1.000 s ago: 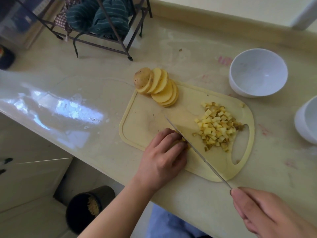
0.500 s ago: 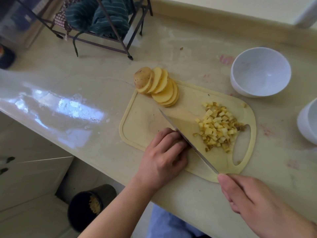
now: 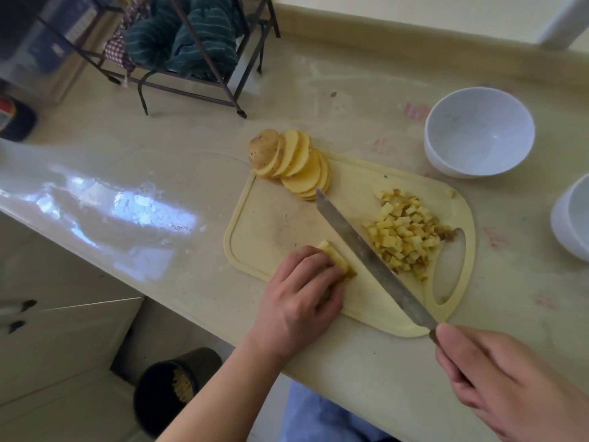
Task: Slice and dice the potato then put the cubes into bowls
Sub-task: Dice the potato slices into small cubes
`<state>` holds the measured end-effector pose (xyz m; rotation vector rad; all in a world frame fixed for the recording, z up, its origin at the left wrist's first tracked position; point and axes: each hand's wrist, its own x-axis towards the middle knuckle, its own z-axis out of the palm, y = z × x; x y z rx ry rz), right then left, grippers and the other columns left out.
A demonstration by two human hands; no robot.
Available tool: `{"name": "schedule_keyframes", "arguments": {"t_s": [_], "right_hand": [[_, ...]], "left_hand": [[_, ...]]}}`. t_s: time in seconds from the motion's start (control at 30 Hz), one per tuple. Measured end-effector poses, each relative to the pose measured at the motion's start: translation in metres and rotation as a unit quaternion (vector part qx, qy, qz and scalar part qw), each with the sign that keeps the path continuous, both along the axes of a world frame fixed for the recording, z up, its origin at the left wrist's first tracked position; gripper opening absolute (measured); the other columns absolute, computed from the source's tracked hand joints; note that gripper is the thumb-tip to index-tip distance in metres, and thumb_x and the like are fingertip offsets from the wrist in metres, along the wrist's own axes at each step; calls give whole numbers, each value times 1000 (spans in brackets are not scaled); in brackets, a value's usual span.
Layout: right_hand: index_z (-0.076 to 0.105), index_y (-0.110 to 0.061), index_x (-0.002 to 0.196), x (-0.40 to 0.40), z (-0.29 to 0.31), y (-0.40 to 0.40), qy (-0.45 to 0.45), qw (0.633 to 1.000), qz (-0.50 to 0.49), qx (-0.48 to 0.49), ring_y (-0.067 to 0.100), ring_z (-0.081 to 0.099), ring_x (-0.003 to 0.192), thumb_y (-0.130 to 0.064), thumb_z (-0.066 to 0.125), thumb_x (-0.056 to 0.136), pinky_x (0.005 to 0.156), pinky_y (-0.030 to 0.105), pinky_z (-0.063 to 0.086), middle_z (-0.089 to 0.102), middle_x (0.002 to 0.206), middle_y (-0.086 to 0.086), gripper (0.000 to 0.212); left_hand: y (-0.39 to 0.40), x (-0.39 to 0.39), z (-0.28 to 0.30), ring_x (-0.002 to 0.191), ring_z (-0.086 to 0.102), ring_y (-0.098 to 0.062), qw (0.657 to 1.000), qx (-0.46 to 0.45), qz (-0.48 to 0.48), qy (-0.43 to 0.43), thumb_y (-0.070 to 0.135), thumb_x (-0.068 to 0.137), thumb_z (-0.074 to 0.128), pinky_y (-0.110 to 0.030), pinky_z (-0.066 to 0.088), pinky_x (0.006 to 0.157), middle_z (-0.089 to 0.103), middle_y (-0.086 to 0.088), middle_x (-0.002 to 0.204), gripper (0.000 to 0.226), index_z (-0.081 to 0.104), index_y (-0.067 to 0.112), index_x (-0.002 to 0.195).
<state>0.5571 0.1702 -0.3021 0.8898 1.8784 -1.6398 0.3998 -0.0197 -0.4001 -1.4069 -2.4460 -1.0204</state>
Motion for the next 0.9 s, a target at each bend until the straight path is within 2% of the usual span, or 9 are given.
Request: {"name": "schedule_keyframes", "arguments": {"t_s": [0.1, 0.3, 0.53, 0.7, 0.9], "right_hand": [[48, -19, 61, 1, 3, -5, 11, 999, 35, 27, 6, 34, 39, -101, 35, 49, 41, 14, 27, 40, 44, -2, 85], [55, -22, 66, 0, 6, -5, 17, 995, 69, 63, 5, 41, 38, -104, 26, 45, 43, 12, 30, 45, 42, -2, 90], [48, -16, 73, 9, 5, -4, 8, 989, 101, 110, 8, 43, 41, -105, 17, 46, 46, 14, 30, 43, 43, -2, 98], [49, -18, 64, 17, 5, -6, 8, 987, 86, 138, 7, 45, 42, -104, 16, 50, 45, 13, 30, 44, 43, -2, 93], [47, -17, 66, 10, 1, -7, 17, 981, 101, 162, 9, 49, 45, -103, 12, 54, 47, 13, 33, 47, 46, -1, 93]], "left_hand": [[-1, 0, 0, 102, 66, -35, 1000, -3, -5, -4, 7, 88, 78, -41, 55, 91, 71, -16, 102, 13, 77, -3, 96], [0, -1, 0, 104, 66, -35, 1000, -9, -15, 1, 4, 87, 78, -41, 54, 94, 71, -17, 105, 13, 77, -3, 97], [2, -1, 1, 104, 66, -35, 1000, -12, -12, -1, 3, 86, 78, -41, 54, 93, 72, -16, 105, 12, 77, -3, 97], [2, -2, 1, 104, 67, -35, 1000, -9, -14, -6, 2, 85, 78, -40, 53, 94, 72, -16, 105, 12, 77, -3, 96], [3, -4, 2, 103, 66, -34, 1000, -5, -18, -11, 2, 85, 78, -39, 54, 94, 71, -16, 102, 11, 77, -2, 94]]}}
